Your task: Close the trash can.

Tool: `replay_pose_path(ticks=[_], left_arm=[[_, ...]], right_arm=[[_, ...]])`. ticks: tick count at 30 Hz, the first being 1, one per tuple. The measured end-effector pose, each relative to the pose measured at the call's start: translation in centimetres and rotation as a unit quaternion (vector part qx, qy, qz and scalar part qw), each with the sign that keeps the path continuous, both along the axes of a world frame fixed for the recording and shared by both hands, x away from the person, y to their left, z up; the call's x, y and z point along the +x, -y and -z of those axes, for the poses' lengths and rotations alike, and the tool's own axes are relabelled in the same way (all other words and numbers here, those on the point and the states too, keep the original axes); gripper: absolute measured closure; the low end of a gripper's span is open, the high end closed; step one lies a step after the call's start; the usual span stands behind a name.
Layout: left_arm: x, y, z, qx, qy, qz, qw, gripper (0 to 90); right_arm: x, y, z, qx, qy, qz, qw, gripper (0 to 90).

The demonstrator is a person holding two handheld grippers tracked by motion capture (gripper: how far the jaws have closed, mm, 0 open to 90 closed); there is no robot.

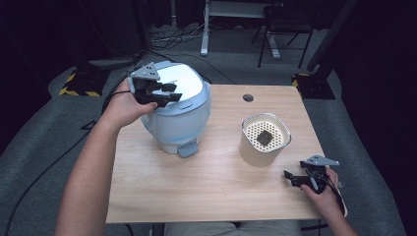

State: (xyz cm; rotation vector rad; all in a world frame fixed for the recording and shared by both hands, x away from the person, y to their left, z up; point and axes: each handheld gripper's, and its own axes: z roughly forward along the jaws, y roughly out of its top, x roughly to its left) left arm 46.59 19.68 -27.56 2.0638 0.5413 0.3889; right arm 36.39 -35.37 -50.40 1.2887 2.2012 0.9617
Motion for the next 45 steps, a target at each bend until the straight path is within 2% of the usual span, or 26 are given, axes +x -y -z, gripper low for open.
replay_pose_path(ticks=[3, 4, 7, 12, 14, 16, 17, 18, 19, 20, 21, 25, 26, 27, 28, 31, 34, 37, 44, 45], left_arm=[[0.1, -0.1, 0.1, -0.007, 0.002, 0.006, 1.0000, 58.1], [0.3, -0.3, 0.2, -0.016, 0.000, 0.006, 0.9999, 54.3], [0.2, -0.4, 0.1, -0.023, -0.011, -0.003, 0.9997, 47.5], [-0.5, -0.8, -0.4, -0.042, -0.002, 0.005, 0.9991, 43.8], [-1.5, -0.8, -0.8, -0.052, 0.006, 0.016, 0.9985, 43.3], [-2.5, -0.6, -1.0, -0.049, 0.015, 0.014, 0.9986, 42.9], [-2.5, -0.6, -1.0, -0.049, 0.015, 0.014, 0.9986, 42.6], [-3.4, -0.4, -1.1, -0.045, 0.021, 0.014, 0.9987, 41.9], [-3.4, -0.4, -1.1, -0.045, 0.021, 0.014, 0.9987, 41.3], [-4.8, -0.1, -1.2, -0.051, 0.027, 0.020, 0.9982, 40.5], [-4.8, -0.1, -1.2, -0.051, 0.027, 0.020, 0.9982, 40.3], [-6.9, 0.1, -1.4, -0.059, 0.032, 0.036, 0.9971, 39.1], [-7.9, 0.2, -1.4, -0.063, 0.037, 0.041, 0.9965, 38.7], [-7.9, 0.2, -1.4, -0.063, 0.037, 0.041, 0.9965, 38.6], [-8.8, 0.2, -1.2, -0.074, 0.035, 0.043, 0.9957, 38.7], [-9.6, 0.2, -0.8, -0.074, 0.034, 0.045, 0.9957, 38.7], [-10.9, 0.1, 0.6, -0.071, 0.025, 0.044, 0.9962, 38.5], [-11.5, 0.0, 1.4, -0.068, 0.024, 0.043, 0.9964, 38.5], [-12.5, -0.5, 4.5, -0.084, 0.017, 0.041, 0.9954, 38.0], [-12.5, -0.5, 4.5, -0.084, 0.017, 0.041, 0.9954, 38.0]], right_arm=[[0.0, 0.0, 0.0, 0.000, 0.000, 0.000, 1.0000, 16.2], [0.0, 0.0, 0.0, 0.000, 0.000, 0.000, 1.0000, 16.2], [0.0, 0.0, 0.0, 0.000, 0.000, 0.000, 1.0000, 16.2], [0.0, 0.0, 0.0, 0.000, 0.000, 0.000, 1.0000, 16.2], [0.0, 0.0, 0.0, 0.000, 0.000, 0.000, 1.0000, 16.2], [0.0, 0.0, 0.0, 0.000, 0.000, 0.000, 1.0000, 16.2], [0.0, 0.0, 0.0, 0.000, 0.000, 0.000, 1.0000, 16.2], [0.0, 0.0, 0.0, 0.000, 0.000, 0.000, 1.0000, 16.2], [0.0, 0.0, 0.0, 0.000, 0.000, 0.000, 1.0000, 16.2], [0.0, 0.0, 0.0, 0.000, 0.000, 0.000, 1.0000, 16.2], [0.0, 0.0, 0.0, 0.000, 0.000, 0.000, 1.0000, 16.2], [0.1, 0.0, 0.0, 0.001, -0.001, -0.003, 1.0000, 16.2], [0.1, 0.0, 0.0, 0.001, 0.001, -0.004, 1.0000, 16.2], [0.1, 0.0, 0.0, 0.001, 0.001, -0.004, 1.0000, 16.2], [0.1, 0.0, 0.0, 0.000, 0.000, -0.005, 1.0000, 16.2], [0.1, 0.0, 0.0, 0.000, 0.000, -0.005, 1.0000, 16.2], [0.1, 0.0, 0.0, 0.000, 0.000, -0.005, 1.0000, 16.1], [0.1, 0.0, 0.0, 0.000, 0.000, -0.005, 1.0000, 16.1], [0.1, 0.0, 0.0, 0.000, 0.000, -0.005, 1.0000, 16.1], [0.1, 0.0, 0.0, 0.000, 0.000, -0.005, 1.0000, 16.1]])
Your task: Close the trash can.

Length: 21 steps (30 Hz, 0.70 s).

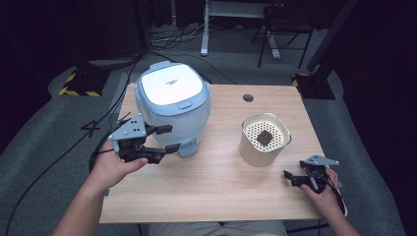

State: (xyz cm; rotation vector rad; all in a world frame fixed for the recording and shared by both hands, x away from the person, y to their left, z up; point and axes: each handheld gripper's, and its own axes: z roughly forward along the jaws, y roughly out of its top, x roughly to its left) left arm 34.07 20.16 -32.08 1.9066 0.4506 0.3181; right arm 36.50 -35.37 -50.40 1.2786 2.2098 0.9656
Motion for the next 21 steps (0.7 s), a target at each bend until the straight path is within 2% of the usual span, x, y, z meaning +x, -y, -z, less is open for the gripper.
replay_pose_path(ticks=[1, 2, 3, 5, 8, 9, 10, 13, 14, 17, 20, 21], left_arm=[[-0.1, -0.1, 0.8, -0.003, -0.003, 0.000, 1.0000, 38.0], [-0.1, -0.1, 0.8, -0.003, -0.003, 0.000, 1.0000, 38.0], [-0.1, -0.2, 1.7, -0.006, -0.005, -0.004, 1.0000, 38.1], [-0.2, -0.2, 2.2, -0.008, -0.009, -0.006, 0.9999, 38.2], [-0.2, -0.2, 3.9, -0.011, -0.017, -0.010, 0.9997, 38.3], [-0.2, -0.1, 5.0, -0.020, -0.024, -0.011, 0.9995, 38.2], [-0.2, -0.1, 5.0, -0.020, -0.024, -0.011, 0.9995, 38.2], [-0.1, 0.1, 7.1, -0.010, -0.028, -0.017, 0.9994, 38.0], [-0.1, 0.1, 7.1, -0.010, -0.028, -0.017, 0.9994, 38.0], [-0.2, 0.0, 8.5, 0.002, -0.025, -0.030, 0.9992, 37.3], [0.0, -0.3, 10.4, -0.025, -0.037, -0.039, 0.9982, 37.1], [0.3, -0.5, 11.1, -0.017, -0.048, -0.043, 0.9978, 37.2]], right_arm=[[0.0, 0.0, 0.0, 0.000, 0.000, 0.000, 1.0000, 16.1], [0.0, 0.0, 0.0, 0.000, 0.000, 0.000, 1.0000, 16.1], [0.0, 0.0, 0.0, 0.000, 0.000, 0.000, 1.0000, 16.1], [0.0, 0.0, 0.0, 0.000, 0.000, 0.000, 1.0000, 16.2], [0.0, 0.0, 0.0, 0.000, 0.000, 0.000, 1.0000, 16.1], [0.0, 0.0, 0.0, 0.000, 0.000, 0.000, 1.0000, 16.1], [0.0, 0.0, 0.0, 0.000, 0.000, 0.000, 1.0000, 16.1], [0.0, 0.0, 0.0, 0.000, 0.000, 0.000, 1.0000, 16.2], [0.0, 0.0, 0.0, 0.000, 0.000, 0.000, 1.0000, 16.2], [0.0, 0.0, 0.0, 0.000, 0.000, 0.000, 1.0000, 16.1], [0.0, 0.0, 0.0, 0.000, 0.000, 0.000, 1.0000, 16.2], [0.0, 0.0, 0.0, 0.000, 0.000, 0.000, 1.0000, 16.1]])
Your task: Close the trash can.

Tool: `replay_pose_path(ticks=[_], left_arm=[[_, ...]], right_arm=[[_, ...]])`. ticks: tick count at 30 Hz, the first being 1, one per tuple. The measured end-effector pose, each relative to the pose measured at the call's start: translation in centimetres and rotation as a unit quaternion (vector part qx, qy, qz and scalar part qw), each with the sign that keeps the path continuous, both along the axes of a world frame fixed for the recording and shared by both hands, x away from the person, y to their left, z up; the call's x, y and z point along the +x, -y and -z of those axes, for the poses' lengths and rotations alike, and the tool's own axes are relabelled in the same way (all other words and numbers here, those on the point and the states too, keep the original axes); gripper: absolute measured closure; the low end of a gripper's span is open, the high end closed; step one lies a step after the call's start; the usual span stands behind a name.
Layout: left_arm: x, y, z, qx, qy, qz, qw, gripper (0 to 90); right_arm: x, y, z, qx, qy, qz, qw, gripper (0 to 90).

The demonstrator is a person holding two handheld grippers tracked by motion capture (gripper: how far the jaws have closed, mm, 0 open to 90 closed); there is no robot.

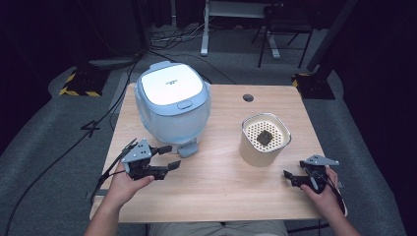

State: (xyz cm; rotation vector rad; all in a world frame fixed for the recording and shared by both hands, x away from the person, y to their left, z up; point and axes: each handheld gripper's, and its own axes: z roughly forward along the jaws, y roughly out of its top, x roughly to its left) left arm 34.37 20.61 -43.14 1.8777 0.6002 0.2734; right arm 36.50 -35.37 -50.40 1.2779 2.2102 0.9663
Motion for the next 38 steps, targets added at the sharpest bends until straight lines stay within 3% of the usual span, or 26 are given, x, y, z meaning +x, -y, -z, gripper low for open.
replay_pose_path(ticks=[1, 2, 5, 8, 9, 11, 13, 16, 20, 23, 24, 25, 28, 30, 33, 38], left_arm=[[0.0, 0.0, 0.0, 0.000, 0.000, 0.000, 1.0000, 37.0], [0.3, -0.3, 1.0, 0.016, -0.009, -0.011, 0.9998, 36.9], [0.6, -0.4, 1.8, 0.017, -0.026, -0.020, 0.9993, 36.8], [0.9, -0.5, 3.3, 0.049, -0.052, -0.033, 0.9969, 35.9], [0.9, -0.5, 3.3, 0.049, -0.052, -0.033, 0.9969, 35.8], [1.1, -0.5, 4.2, 0.060, -0.070, -0.036, 0.9951, 35.5], [1.2, -0.4, 4.4, 0.071, -0.075, -0.038, 0.9940, 34.3], [1.1, -0.1, 5.0, 0.105, -0.087, -0.044, 0.9896, 33.3], [1.2, 0.2, 5.8, 0.121, -0.103, -0.045, 0.9863, 32.8], [1.3, 0.3, 6.1, 0.127, -0.107, -0.045, 0.9851, 31.8], [1.3, 0.2, 6.4, 0.142, -0.103, -0.048, 0.9834, 30.9], [1.3, 0.2, 6.4, 0.142, -0.103, -0.048, 0.9834, 30.1], [1.4, 0.4, 6.9, 0.161, -0.108, -0.052, 0.9796, 27.0], [1.5, 0.5, 7.1, 0.167, -0.100, -0.052, 0.9795, 25.1], [1.6, 0.5, 7.2, 0.187, -0.087, -0.049, 0.9773, 22.4], [1.7, 0.6, 7.2, 0.187, -0.092, -0.058, 0.9763, 16.7]], right_arm=[[0.0, 0.0, 0.0, 0.000, 0.000, 0.000, 1.0000, 16.1], [0.0, 0.0, 0.0, 0.000, 0.000, 0.000, 1.0000, 16.1], [0.0, 0.0, 0.0, 0.000, 0.000, 0.000, 1.0000, 16.2], [0.0, 0.0, 0.0, 0.000, 0.000, 0.000, 1.0000, 16.2], [0.0, 0.0, 0.0, 0.000, 0.000, 0.000, 1.0000, 16.2], [0.0, 0.0, 0.0, 0.000, 0.000, 0.000, 1.0000, 16.1], [0.0, 0.0, 0.0, 0.000, 0.000, 0.000, 1.0000, 16.1], [0.0, 0.0, 0.0, 0.000, 0.000, 0.000, 1.0000, 16.2], [0.0, 0.0, 0.0, 0.000, 0.000, 0.000, 1.0000, 16.2], [0.0, 0.0, 0.0, 0.000, 0.000, 0.000, 1.0000, 16.1], [0.0, 0.0, 0.0, 0.000, 0.000, 0.000, 1.0000, 16.2], [0.0, 0.0, 0.0, 0.000, 0.000, 0.000, 1.0000, 16.2], [0.0, 0.0, 0.0, 0.000, 0.000, 0.000, 1.0000, 16.2], [0.0, 0.0, 0.0, 0.000, 0.000, 0.000, 1.0000, 16.1], [0.0, 0.0, 0.0, 0.000, 0.000, 0.000, 1.0000, 16.1], [0.0, 0.0, 0.0, 0.000, 0.000, 0.000, 1.0000, 16.1]])
